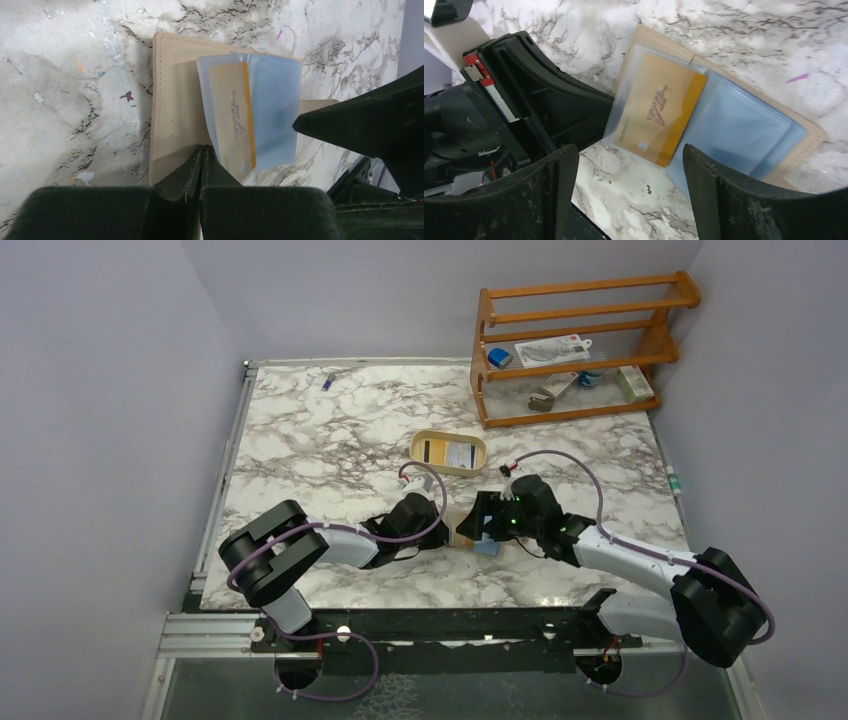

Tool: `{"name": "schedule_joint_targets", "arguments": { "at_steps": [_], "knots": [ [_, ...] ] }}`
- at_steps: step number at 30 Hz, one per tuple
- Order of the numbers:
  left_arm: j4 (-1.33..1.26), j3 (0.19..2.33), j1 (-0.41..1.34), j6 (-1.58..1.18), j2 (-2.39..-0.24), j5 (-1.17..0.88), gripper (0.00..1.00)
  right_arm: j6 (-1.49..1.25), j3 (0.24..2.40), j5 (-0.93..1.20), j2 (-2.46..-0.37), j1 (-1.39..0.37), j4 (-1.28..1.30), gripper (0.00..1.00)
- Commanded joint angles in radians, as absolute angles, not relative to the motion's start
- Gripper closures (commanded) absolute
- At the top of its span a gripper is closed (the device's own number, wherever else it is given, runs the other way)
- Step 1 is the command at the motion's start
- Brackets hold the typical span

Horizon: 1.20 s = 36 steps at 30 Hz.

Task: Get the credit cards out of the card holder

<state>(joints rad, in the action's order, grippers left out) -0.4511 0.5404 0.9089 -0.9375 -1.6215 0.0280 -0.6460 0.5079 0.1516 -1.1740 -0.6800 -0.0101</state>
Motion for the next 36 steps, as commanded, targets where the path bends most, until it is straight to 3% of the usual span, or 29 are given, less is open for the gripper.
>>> {"name": "schedule_joint_targets", "arguments": {
  "at_steps": [1, 9, 19, 30, 36],
  "knots": [
    [-0.273, 0.513, 0.904, -0.898, -1.667, 0.064, 1.00, -0.706, 0.454, 0.296, -1.218, -0.664, -0.275, 0.19],
    [-0.277, 0.518, 0.904, -0.900, -1.675, 0.060, 1.00, -0.772, 0.378, 0.315, -1.355, -0.640, -0.422, 0.19],
    [-0.277, 0.509, 0.905, -0.901, -1.672, 0.062, 1.00, -0.798, 0.350, 0.202, -1.367, -0.637, -0.385, 0.20],
    [-0.286, 0.491, 0.904, -0.909, -1.676, 0.051, 1.00, -0.906, 0.262, 0.368, -1.536, -0.636, -0.750, 0.21],
    [-0.275, 0.488, 0.903, -0.903, -1.671, 0.058, 1.00, -0.888, 0.258, 0.354, -1.509, -0.636, -0.714, 0.21]
  ]
}}
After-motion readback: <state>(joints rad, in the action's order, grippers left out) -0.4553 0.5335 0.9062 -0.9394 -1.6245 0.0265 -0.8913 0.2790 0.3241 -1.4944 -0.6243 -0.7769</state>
